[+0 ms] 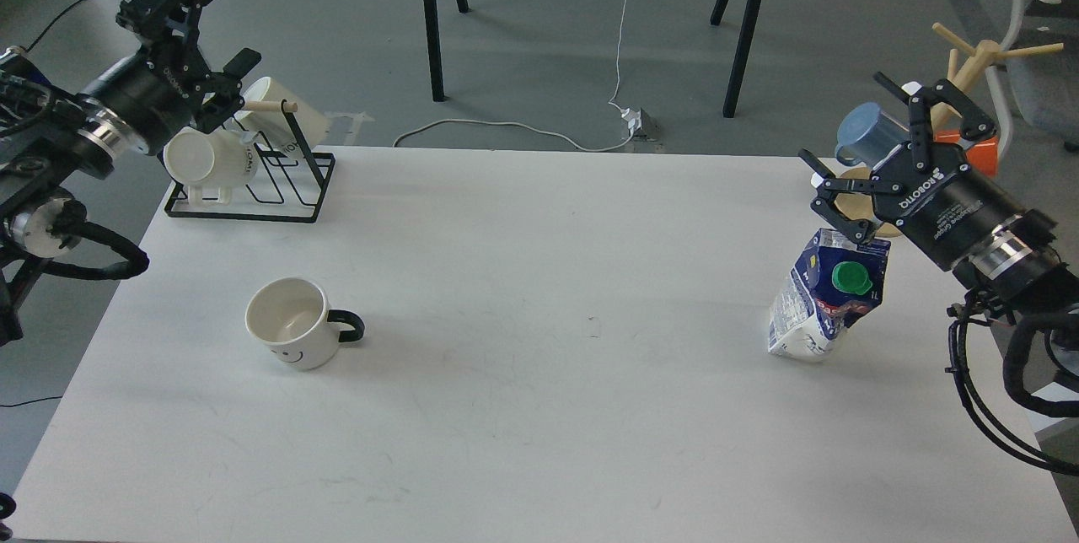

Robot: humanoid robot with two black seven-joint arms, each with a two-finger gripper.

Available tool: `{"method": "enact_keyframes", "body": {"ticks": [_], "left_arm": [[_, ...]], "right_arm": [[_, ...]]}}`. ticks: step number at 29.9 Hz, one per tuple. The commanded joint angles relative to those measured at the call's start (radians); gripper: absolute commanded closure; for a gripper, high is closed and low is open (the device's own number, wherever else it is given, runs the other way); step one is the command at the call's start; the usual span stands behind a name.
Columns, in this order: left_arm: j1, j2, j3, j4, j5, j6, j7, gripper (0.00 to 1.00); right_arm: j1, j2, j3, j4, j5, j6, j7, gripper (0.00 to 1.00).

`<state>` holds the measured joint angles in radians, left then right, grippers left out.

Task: Place cup and milk with both arms
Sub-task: 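Move the left gripper from the dish rack down toward the white mug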

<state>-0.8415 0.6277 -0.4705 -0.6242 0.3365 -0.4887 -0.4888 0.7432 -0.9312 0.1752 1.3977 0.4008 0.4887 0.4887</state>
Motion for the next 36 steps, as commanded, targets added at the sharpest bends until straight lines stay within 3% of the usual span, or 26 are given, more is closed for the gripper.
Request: {"method": "enact_keyframes", "body": {"ticks": [1, 10, 15, 18, 25, 28, 33, 36], "left_arm": [[0.001, 0.003, -0.005, -0.003, -0.011, 0.000, 0.000, 0.01], [0.007, 0.007, -0.003, 0.004, -0.014, 0.000, 0.000, 0.01], [0.006, -0.005, -0.004, 0.118, -0.008, 0.000, 0.000, 0.01], [-0.001, 0.009, 0.009, 0.126, 0.030, 0.000, 0.000, 0.01], [-0.039, 0.098, 0.004, 0.109, 0.540, 0.000, 0.000, 0.01], [-0.039, 0.109, 0.007, 0.034, 0.772, 0.000, 0.000, 0.01], [0.002, 0.196, 0.032, -0.248, 1.263, 0.000, 0.000, 0.01], [0.045, 0.244, 0.055, -0.388, 1.332, 0.000, 0.000, 0.01]], "right_arm": [[0.001, -0.001, 0.000, 0.001, 0.001, 0.000, 0.000, 0.04], [-0.007, -0.003, 0.001, 0.000, 0.000, 0.000, 0.000, 0.04], [-0.002, 0.000, 0.001, -0.002, 0.000, 0.000, 0.000, 0.04], [0.001, 0.000, 0.001, 0.000, 0.000, 0.000, 0.000, 0.04], [0.010, -0.005, 0.013, 0.000, 0.003, 0.000, 0.000, 0.04], [0.016, -0.005, 0.015, -0.002, 0.003, 0.000, 0.000, 0.04], [0.018, -0.005, 0.009, -0.005, 0.003, 0.000, 0.000, 0.04], [0.016, -0.006, 0.004, -0.005, 0.001, 0.000, 0.000, 0.04]]}}
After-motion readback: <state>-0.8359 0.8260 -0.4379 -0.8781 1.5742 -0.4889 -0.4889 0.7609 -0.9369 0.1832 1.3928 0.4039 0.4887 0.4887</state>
